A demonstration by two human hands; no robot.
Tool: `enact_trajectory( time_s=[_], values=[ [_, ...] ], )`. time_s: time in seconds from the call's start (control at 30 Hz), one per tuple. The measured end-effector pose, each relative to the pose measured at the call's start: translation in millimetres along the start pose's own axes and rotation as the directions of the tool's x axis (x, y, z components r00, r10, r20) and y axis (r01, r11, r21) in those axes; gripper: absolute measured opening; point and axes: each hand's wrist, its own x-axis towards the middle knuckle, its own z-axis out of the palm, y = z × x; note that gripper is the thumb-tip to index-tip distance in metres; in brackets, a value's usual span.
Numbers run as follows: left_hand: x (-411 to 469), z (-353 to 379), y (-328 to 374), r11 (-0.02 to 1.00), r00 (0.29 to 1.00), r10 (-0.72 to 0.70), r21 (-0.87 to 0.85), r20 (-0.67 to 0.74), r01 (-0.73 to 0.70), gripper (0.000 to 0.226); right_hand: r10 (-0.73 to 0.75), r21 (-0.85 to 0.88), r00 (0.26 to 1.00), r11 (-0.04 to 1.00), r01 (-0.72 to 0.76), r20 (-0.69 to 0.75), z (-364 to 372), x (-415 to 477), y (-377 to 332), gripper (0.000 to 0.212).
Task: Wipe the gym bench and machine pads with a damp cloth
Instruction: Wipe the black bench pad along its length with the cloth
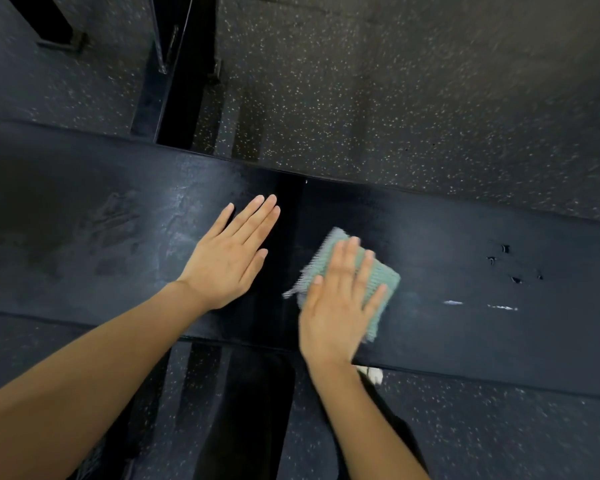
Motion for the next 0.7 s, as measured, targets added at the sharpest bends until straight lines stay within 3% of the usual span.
enact_trajectory(
  time_s=[0.1, 0.23, 0.53, 0.7],
  values=[
    [7, 3, 14, 1.000, 1.000, -0.004, -0.029, -0.014, 0.003, 0.058, -0.270, -0.018, 0.959, 0.962, 0.273, 0.085, -3, 9, 7, 0.059],
    [20, 5, 38, 0.999, 0.999, 0.031, 0.014, 0.011, -0.031, 0.059, -0.424, -0.048, 0.897, 0.901, 0.432, 0.123, -15, 32, 52, 0.056],
    [59, 16, 82, 0.996, 0.996, 0.086, -0.011, 0.015, -0.086, 0.058, -0.337, -0.058, 0.935, 0.937, 0.345, 0.114, -53, 91, 164, 0.056],
    [62, 17, 88, 0.998, 0.998, 0.059, 0.006, 0.008, -0.059, 0.058, -0.173, -0.034, 0.983, 0.984, 0.175, 0.061, -53, 103, 159, 0.058]
  ],
)
